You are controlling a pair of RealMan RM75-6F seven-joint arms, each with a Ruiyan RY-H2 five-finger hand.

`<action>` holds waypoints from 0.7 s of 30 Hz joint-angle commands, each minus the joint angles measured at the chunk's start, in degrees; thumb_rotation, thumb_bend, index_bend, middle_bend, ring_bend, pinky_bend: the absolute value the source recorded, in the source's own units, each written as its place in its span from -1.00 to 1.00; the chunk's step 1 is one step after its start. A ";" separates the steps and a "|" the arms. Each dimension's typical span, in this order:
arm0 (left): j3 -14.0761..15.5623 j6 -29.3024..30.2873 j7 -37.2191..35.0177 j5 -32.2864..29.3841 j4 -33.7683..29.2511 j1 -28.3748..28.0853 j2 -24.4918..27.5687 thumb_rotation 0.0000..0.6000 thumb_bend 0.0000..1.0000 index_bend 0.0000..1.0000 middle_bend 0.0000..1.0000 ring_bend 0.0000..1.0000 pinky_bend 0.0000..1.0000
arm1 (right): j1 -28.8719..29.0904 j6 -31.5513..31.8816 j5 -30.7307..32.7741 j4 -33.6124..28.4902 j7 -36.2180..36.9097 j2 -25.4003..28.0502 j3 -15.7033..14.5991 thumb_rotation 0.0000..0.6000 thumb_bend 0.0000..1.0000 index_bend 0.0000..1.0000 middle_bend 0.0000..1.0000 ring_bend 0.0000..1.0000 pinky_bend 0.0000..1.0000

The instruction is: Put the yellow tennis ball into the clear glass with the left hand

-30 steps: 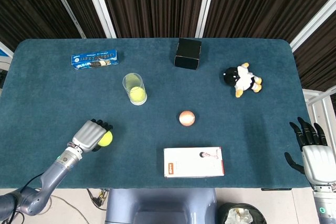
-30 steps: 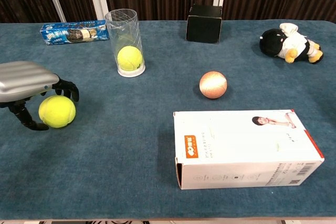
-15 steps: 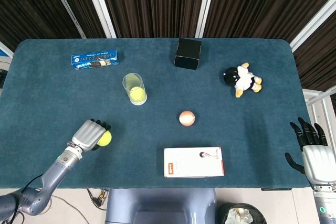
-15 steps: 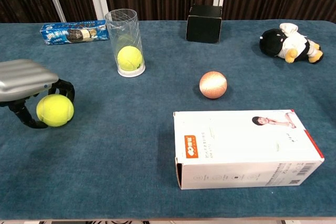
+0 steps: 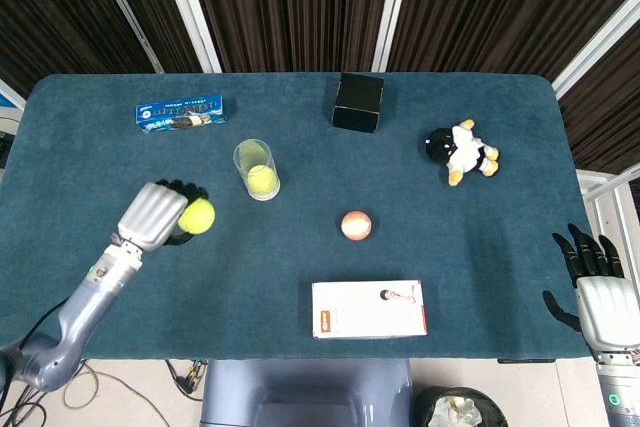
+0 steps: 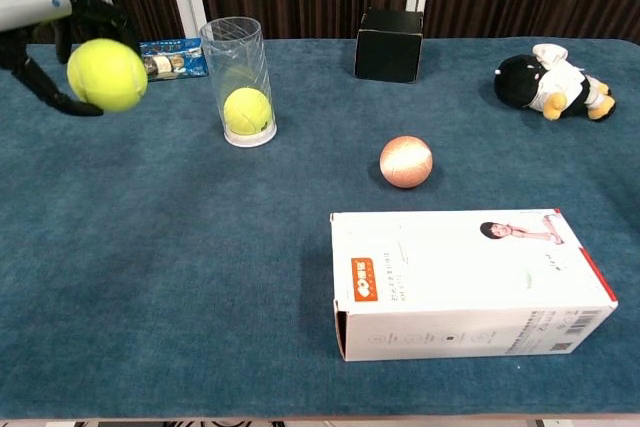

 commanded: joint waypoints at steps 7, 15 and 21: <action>-8.53 -7.33 4.10 -13.57 -0.16 -10.41 1.13 1.00 -0.48 -0.12 -0.06 -0.23 -0.06 | 0.12 -0.40 0.57 0.35 -0.81 -0.38 0.13 1.00 -0.30 -0.73 -0.93 -0.79 -0.89; -10.66 -6.51 11.68 -22.92 3.44 -17.09 -3.35 1.00 -0.48 -0.12 -0.06 -0.23 -0.06 | 0.50 -1.46 2.52 1.45 -1.58 -1.01 0.89 1.00 -0.30 -0.74 -0.93 -0.79 -0.89; -9.52 -6.89 15.42 -27.28 8.05 -20.13 -6.05 1.00 -0.48 -0.12 -0.08 -0.23 -0.06 | 0.47 -1.52 3.31 1.80 -1.62 -1.14 1.25 1.00 -0.30 -0.74 -0.93 -0.79 -0.89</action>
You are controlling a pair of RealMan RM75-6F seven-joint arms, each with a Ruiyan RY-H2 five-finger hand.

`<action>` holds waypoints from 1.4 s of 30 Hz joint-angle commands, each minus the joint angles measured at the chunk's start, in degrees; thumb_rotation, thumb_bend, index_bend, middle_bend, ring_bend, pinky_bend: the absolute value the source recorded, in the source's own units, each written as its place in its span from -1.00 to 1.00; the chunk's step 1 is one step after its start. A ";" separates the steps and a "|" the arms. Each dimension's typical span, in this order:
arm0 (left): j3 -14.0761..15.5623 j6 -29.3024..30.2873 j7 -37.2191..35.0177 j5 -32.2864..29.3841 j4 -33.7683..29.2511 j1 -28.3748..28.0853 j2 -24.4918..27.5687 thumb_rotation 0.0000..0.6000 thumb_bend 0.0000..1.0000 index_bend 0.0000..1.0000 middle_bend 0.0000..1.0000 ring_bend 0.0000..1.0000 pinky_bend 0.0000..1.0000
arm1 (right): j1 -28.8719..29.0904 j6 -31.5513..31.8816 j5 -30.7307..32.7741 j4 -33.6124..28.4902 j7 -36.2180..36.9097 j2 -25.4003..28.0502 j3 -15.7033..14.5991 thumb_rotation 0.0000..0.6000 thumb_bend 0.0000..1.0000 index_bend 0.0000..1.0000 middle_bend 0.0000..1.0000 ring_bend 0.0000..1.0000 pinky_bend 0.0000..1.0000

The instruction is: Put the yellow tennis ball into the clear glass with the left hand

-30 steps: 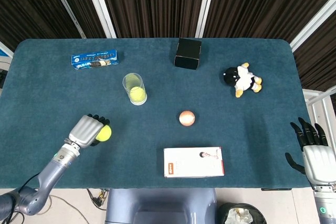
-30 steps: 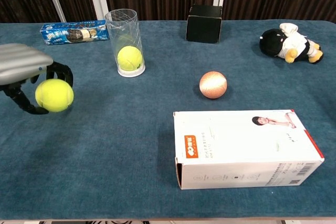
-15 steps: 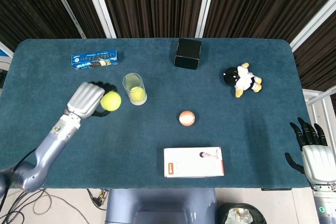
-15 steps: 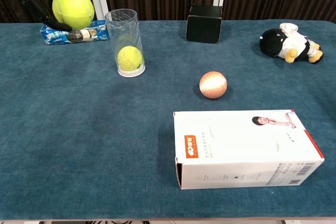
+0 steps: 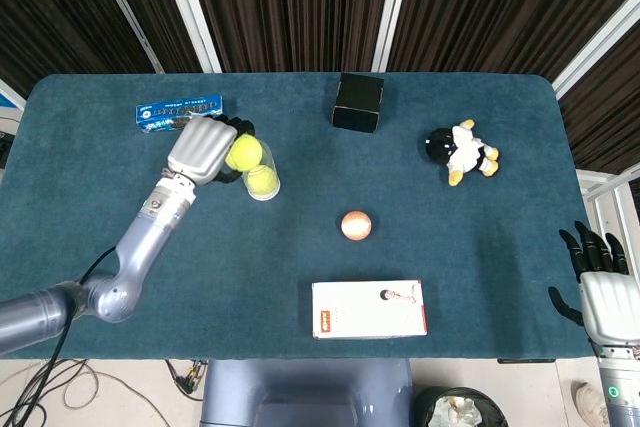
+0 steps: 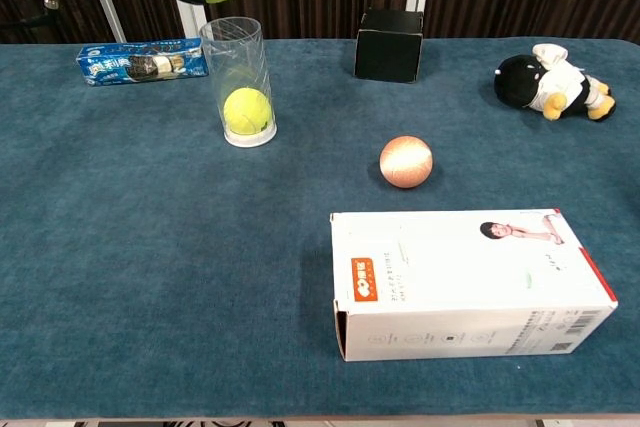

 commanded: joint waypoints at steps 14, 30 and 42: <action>2.50 -1.81 0.61 -5.72 12.63 -4.59 -7.62 1.00 -0.85 -0.26 -0.31 -0.33 -0.11 | -0.26 0.14 1.63 0.57 -0.40 -0.11 0.71 1.00 -0.30 -0.74 -0.93 -0.79 -0.89; 1.77 1.97 -2.36 -1.72 4.94 -3.76 -3.72 1.00 -0.89 -0.42 -0.52 -0.53 -0.22 | -0.18 -0.19 1.53 0.65 -0.18 -0.06 0.54 1.00 -0.30 -0.74 -0.93 -0.79 -0.89; 13.30 33.17 4.50 13.97 -21.18 15.06 9.46 1.00 -0.91 -0.57 -0.82 -0.84 -0.55 | -0.25 0.01 0.93 0.81 1.43 0.26 0.40 1.00 -0.30 -0.74 -0.93 -0.79 -0.89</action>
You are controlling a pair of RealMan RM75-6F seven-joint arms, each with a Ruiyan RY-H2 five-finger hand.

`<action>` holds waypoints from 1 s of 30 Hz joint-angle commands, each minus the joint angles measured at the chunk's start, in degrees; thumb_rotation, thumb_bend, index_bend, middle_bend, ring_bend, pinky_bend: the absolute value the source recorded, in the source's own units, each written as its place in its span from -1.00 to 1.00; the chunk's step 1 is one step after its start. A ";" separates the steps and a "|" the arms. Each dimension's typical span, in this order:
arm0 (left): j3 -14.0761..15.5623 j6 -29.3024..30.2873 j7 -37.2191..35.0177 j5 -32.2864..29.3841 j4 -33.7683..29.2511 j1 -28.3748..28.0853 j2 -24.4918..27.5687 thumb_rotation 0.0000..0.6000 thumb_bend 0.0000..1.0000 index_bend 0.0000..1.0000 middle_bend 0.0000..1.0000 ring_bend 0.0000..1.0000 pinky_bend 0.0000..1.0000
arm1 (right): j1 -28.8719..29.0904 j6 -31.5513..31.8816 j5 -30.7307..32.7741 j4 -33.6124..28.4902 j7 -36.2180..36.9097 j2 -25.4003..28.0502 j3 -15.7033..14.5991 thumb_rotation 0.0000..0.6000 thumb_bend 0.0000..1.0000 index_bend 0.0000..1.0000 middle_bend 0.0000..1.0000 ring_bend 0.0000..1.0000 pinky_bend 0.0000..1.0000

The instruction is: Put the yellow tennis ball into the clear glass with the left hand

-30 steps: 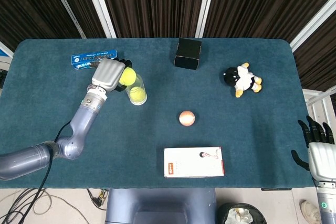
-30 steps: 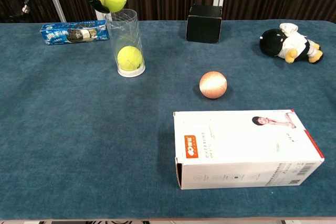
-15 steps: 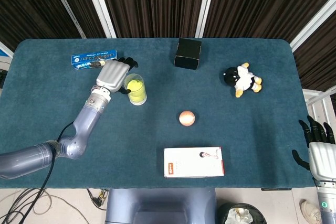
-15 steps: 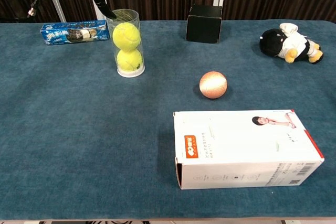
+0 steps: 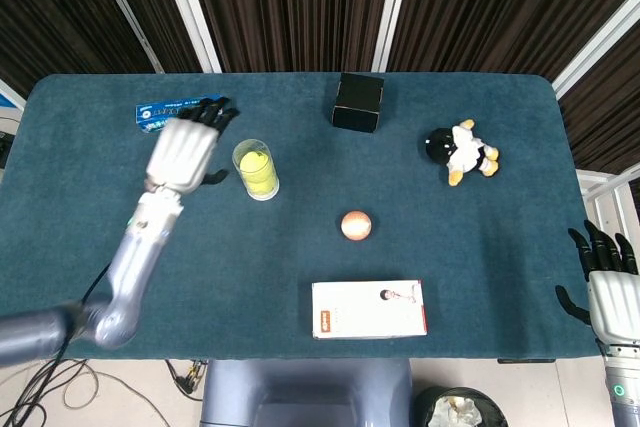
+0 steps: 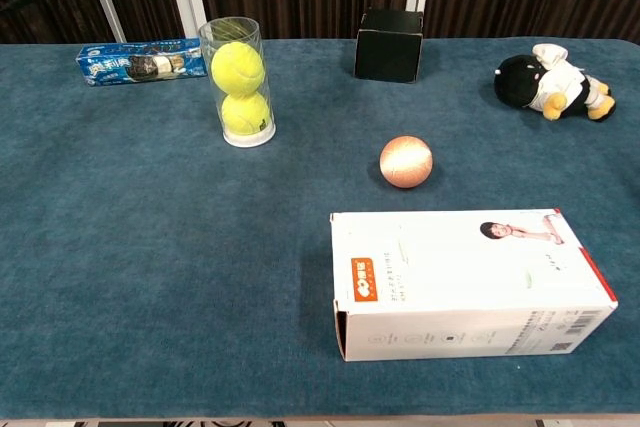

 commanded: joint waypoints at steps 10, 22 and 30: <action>20.47 13.52 -20.86 20.14 -5.27 26.90 15.35 1.00 -0.96 -0.73 -0.96 -1.00 -0.96 | -0.01 0.64 -1.91 -0.86 -0.11 0.11 -0.74 1.00 -0.30 -0.74 -0.93 -0.79 -0.89; 25.12 12.37 -31.47 26.76 4.00 34.54 15.15 1.00 -0.99 -0.91 -1.00 -1.00 -1.00 | -0.30 1.30 -1.91 -0.87 1.23 0.64 -0.48 1.00 -0.29 -0.74 -0.93 -0.79 -0.89; 22.79 11.53 -33.52 28.51 7.93 35.40 12.51 1.00 -0.99 -0.90 -1.00 -1.00 -1.00 | -0.66 2.05 -2.02 -0.83 2.29 1.07 -0.31 1.00 -0.30 -0.74 -0.93 -0.79 -0.89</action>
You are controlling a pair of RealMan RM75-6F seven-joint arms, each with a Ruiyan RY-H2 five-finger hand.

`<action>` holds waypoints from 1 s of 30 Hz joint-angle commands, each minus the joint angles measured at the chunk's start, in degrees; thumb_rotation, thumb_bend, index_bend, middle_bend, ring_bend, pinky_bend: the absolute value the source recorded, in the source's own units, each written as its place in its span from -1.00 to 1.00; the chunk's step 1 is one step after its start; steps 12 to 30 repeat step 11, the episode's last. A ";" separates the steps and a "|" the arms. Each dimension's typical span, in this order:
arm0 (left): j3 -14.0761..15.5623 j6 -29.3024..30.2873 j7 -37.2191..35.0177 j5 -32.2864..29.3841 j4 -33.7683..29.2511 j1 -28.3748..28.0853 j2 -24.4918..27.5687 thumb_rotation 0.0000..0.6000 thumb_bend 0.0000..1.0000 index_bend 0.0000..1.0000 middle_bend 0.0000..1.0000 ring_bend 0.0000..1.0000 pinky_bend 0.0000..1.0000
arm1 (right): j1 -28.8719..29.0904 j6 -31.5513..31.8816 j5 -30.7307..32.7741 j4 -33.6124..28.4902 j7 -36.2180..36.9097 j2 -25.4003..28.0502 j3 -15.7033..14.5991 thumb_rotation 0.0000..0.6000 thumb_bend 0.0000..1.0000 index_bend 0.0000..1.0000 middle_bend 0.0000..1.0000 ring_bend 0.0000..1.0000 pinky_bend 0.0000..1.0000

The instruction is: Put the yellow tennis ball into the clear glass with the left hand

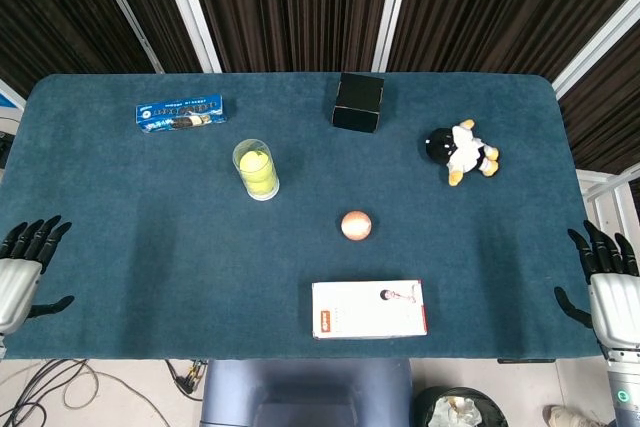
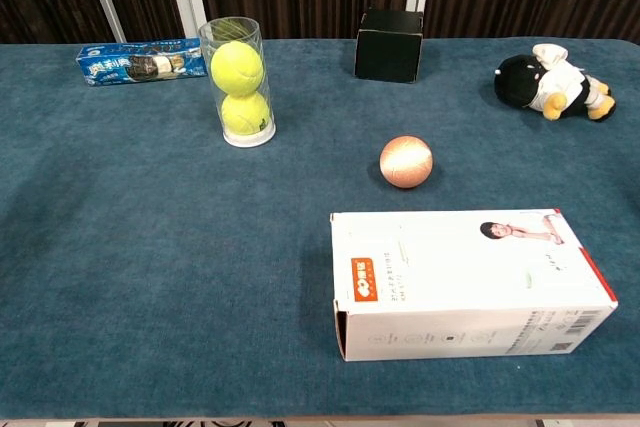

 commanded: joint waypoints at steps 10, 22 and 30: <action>-4.09 1.81 -1.31 4.62 4.20 0.69 -2.60 1.00 -0.99 -0.88 -1.00 -1.00 -1.00 | -0.19 0.32 -0.09 -0.05 0.29 0.22 0.04 1.00 -0.30 -0.74 -0.93 -0.79 -0.89; -4.46 2.01 -1.51 4.68 4.30 0.84 -2.66 1.00 -0.99 -0.87 -1.00 -1.00 -1.00 | -0.19 0.32 -0.09 -0.07 0.29 0.22 0.04 1.00 -0.30 -0.74 -0.93 -0.79 -0.89; -4.46 2.01 -1.51 4.68 4.30 0.84 -2.66 1.00 -0.99 -0.87 -1.00 -1.00 -1.00 | -0.19 0.32 -0.09 -0.07 0.29 0.22 0.04 1.00 -0.30 -0.74 -0.93 -0.79 -0.89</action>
